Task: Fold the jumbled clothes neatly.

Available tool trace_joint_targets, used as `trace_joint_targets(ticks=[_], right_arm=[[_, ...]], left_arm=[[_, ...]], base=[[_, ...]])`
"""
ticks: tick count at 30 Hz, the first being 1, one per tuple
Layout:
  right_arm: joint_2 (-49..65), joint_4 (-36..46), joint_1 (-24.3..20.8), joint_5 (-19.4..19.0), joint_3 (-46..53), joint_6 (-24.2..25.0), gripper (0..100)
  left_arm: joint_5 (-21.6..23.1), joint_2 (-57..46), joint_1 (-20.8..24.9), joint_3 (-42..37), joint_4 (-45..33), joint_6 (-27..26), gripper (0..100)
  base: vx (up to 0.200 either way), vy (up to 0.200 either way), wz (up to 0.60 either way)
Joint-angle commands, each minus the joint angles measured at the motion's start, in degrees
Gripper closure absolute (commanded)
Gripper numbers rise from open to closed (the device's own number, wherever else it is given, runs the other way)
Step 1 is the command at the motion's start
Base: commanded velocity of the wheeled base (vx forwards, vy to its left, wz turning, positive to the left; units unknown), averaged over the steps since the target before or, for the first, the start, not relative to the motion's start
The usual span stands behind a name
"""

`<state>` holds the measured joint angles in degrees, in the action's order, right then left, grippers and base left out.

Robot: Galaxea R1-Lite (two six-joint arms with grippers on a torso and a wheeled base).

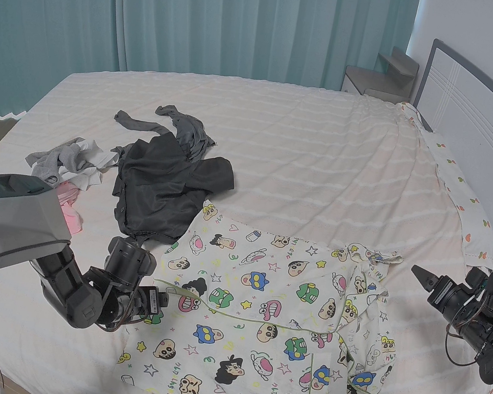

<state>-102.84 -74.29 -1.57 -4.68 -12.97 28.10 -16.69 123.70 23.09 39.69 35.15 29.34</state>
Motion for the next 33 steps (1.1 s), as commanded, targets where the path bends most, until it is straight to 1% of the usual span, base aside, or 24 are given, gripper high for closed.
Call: trace_joint_targets(ticks=[1,3,4,5,7,8,9,10,11,13,14,15,16,18,22,25,28,31,33], right_arm=[[-10.63,-0.15,6.41,-5.78,0.05,-0.94,0],[-14.32,-0.24,8.78,-10.52,-0.48,-1.12,0],[-14.58,-0.24,8.96,-10.96,-0.56,-1.2,0],[-17.83,-0.24,10.89,-14.57,-1.27,-2.61,0],[-20.29,-0.33,12.03,-15.01,-1.53,-4.9,0],[-22.67,-0.42,12.91,-15.36,-2.06,-7.53,0],[-23.99,-0.42,13.53,-15.62,-2.41,-8.94,0],[-24.6,-0.51,13.7,-16.15,-2.67,-9.38,0],[-25.48,-0.51,14.05,-17.91,-3.03,-9.38,0],[-26.62,-0.51,14.23,-20.89,-3.38,-9.2,0],[-27.33,-0.59,14.4,-21.51,-3.55,-9.2,0],[-27.5,-0.68,14.49,-21.6,-3.64,-9.2,0],[-28.47,-0.68,14.4,-21.69,-4.87,-9.11,0],[-29.0,-0.59,14.14,-21.86,-6.1,-9.11,0],[-29.52,-0.77,11.68,-22.92,-7.07,-9.03,0],[-29.79,-0.86,10.89,-23.09,-7.16,-8.24,0],[-30.49,-0.94,9.57,-24.59,-7.33,-7.27,0],[-31.19,-3.67,9.22,-24.67,-7.24,-7.18,0],[-33.04,-7.27,9.22,-24.67,-6.37,-7.18,0]], left_arm=[[13.7,-14.27,-2.26,-8.49,-0.08,5.11,0],[16.25,-18.58,-2.26,-11.48,0.01,7.4,0],[16.34,-18.93,-2.26,-11.66,0.01,7.57,0],[18.01,-22.36,-2.26,-13.85,0.01,10.38,0],[19.41,-24.29,-2.26,-15.52,0.1,12.14,0],[21.61,-25.96,-2.26,-16.93,0.36,13.64,0],[23.37,-27.11,-2.26,-17.63,0.45,14.95,0],[24.77,-27.81,-2.26,-17.98,0.45,15.66,0],[27.76,-29.65,-2.52,-18.42,0.45,17.42,0],[31.02,-32.38,-3.93,-18.51,0.45,18.47,0],[32.33,-33.96,-5.25,-18.42,0.36,18.56,0],[32.6,-34.31,-5.69,-18.42,0.27,18.56,0],[34.35,-35.81,-7.18,-18.69,0.19,18.47,0],[35.23,-36.33,-7.44,-18.95,0.1,18.47,0],[35.15,-35.98,-7.44,-19.39,0.36,18.38,0],[34.88,-35.9,-7.53,-19.39,0.36,18.38,0],[34.88,-34.49,-7.62,-19.13,0.45,18.47,0],[35.06,-33.7,-7.62,-19.3,0.54,18.47,0],[35.15,-33.26,-7.62,-19.3,0.54,18.47,0]], base=[[0.0,0.0,0.0],[0.0,0.0,0.0],[0.0,0.0,0.0],[0.0,0.0,0.0],[0.0,0.0,0.0],[0.0,0.0,0.0],[0.0,0.0,0.0],[0.0,0.0,0.0],[0.0,0.0,0.0],[0.0,0.0,0.0],[0.0,0.0,0.0],[0.0,0.0,0.0],[0.0,0.0,0.0],[0.0,0.0,0.0],[0.0,0.0,0.0],[0.0,0.0,0.0],[0.0,0.0,0.0],[0.0,0.0,0.0],[0.0,0.0,0.0]])
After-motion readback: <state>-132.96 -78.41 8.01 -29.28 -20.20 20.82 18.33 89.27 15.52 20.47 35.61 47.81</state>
